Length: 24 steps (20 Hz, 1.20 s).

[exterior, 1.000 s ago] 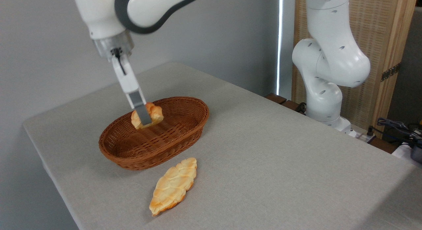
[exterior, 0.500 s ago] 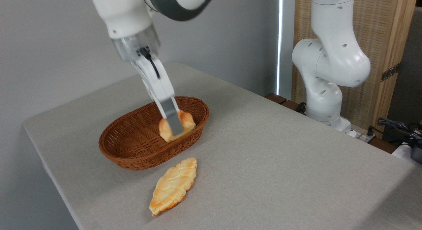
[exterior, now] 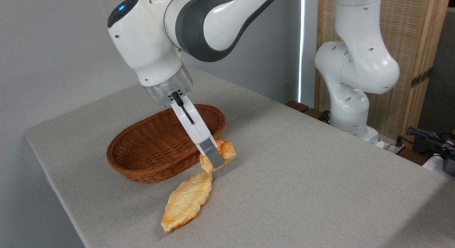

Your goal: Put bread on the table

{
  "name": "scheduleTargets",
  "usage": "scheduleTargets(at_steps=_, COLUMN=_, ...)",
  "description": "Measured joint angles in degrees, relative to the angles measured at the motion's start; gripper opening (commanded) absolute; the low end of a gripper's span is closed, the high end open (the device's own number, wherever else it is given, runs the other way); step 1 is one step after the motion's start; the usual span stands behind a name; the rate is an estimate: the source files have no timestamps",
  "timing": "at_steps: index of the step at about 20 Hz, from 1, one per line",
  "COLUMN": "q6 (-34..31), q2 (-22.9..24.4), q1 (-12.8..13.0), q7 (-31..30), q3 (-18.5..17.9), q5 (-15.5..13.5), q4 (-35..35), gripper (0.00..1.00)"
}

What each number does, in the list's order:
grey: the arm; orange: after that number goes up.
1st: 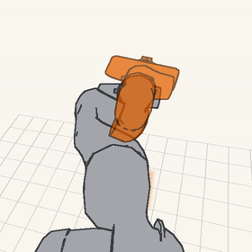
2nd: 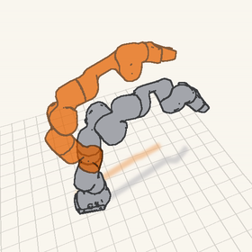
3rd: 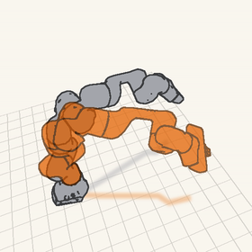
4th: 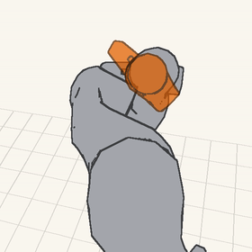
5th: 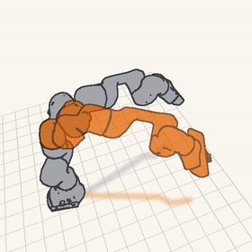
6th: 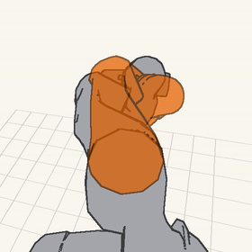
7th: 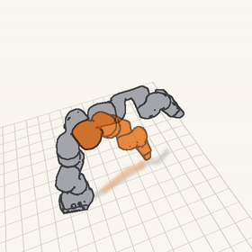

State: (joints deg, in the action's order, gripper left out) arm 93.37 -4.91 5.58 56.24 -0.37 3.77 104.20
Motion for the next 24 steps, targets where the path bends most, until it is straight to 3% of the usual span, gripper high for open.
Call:
scheduleTargets(at_steps=3, q6=0.01, q2=0.01, q1=0.0, q7=0.0, q3=0.0, q5=1.53, q4=0.01, gripper=1.0)
scheduleTargets(at_steps=14, q6=0.41, q2=0.41, q1=0.01, q7=0.0, q3=0.0, q5=1.68, q4=-0.13, gripper=1.0)
scheduleTargets(at_steps=19, q6=6.32, q2=4.34, q1=0.0, q7=-0.08, q3=-0.66, q5=1.45, q4=-2.04, gripper=1.0)
scheduleTargets(at_steps=22, q6=8.83, q2=7.85, q1=-0.02, q7=-0.26, q3=-4.26, q5=-4.76, q4=-4.03, gripper=1.0)
scheduleTargets(at_steps=24, q6=9.03, q2=8.93, q1=-0.13, q7=-0.91, q3=-6.63, q5=-6.92, q4=-5.3, gripper=1.0)
